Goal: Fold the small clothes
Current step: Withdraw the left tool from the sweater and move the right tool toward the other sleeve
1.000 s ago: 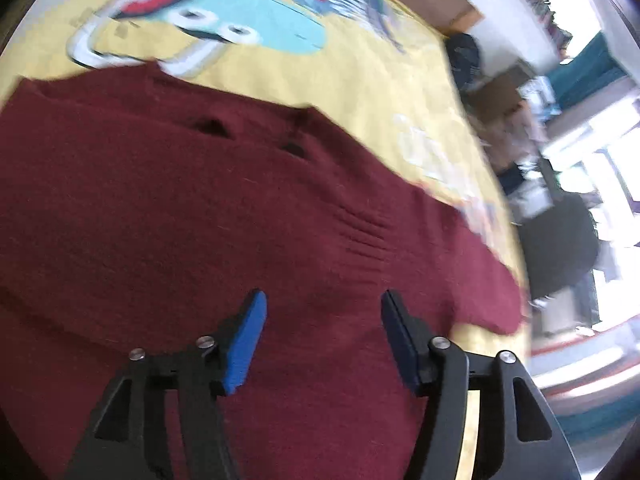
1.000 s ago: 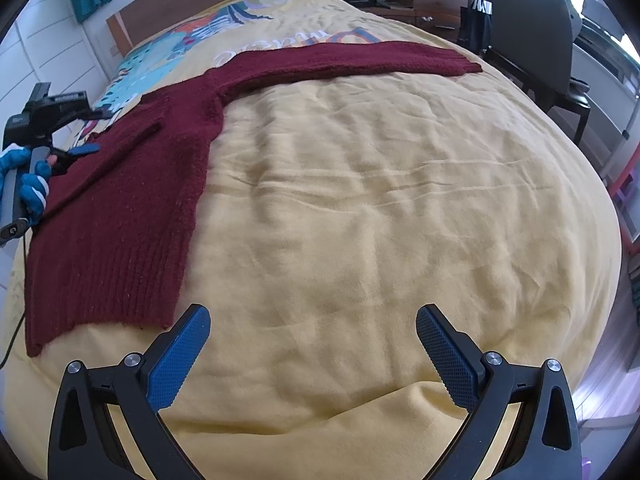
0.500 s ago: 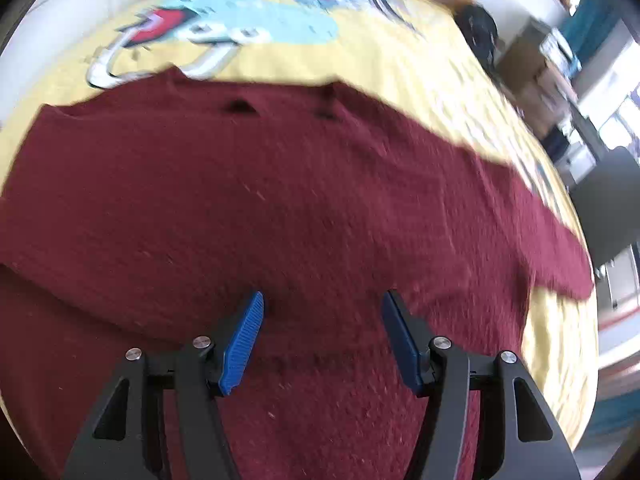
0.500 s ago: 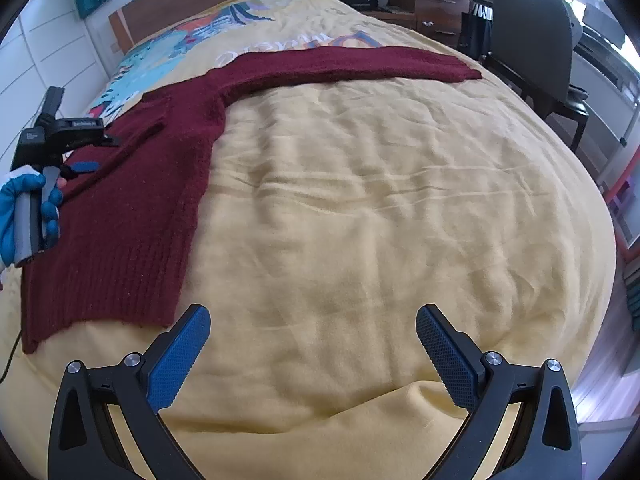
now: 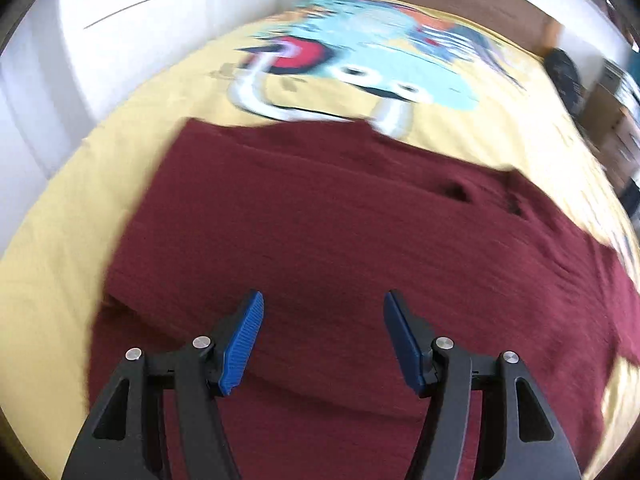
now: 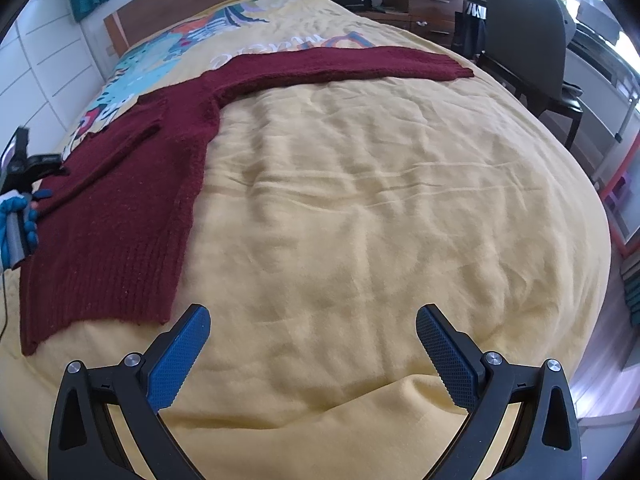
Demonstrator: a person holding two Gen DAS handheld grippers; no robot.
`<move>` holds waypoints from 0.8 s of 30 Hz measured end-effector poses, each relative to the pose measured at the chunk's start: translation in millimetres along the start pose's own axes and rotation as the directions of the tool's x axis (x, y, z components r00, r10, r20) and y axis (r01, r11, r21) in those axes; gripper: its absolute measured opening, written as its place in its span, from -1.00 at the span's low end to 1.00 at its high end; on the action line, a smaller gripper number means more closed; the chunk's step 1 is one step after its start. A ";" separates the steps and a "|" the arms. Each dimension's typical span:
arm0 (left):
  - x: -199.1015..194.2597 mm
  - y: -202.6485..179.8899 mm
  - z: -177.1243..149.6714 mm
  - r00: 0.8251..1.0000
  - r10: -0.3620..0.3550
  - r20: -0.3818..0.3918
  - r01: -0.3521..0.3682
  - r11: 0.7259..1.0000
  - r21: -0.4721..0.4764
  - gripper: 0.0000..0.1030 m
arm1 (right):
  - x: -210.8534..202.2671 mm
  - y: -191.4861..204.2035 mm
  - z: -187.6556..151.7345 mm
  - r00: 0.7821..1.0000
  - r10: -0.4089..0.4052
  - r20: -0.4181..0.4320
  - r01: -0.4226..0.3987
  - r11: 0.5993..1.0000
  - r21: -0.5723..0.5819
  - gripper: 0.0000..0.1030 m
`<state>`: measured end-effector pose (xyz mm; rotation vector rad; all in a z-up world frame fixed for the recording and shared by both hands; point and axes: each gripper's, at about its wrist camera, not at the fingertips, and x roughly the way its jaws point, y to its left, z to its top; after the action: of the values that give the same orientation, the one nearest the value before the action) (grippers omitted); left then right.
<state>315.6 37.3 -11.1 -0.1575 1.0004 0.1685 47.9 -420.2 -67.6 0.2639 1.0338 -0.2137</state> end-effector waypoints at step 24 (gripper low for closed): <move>-46.2 52.4 -52.7 0.994 -0.090 -0.066 0.095 0.993 0.077 0.27 | -11.9 3.2 11.4 0.999 0.011 0.048 -0.011 1.000 -0.003 1.00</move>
<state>236.7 74.3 -2.8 -0.1360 1.0586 0.0390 52.2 -420.1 -51.3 0.2606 0.9844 -0.2075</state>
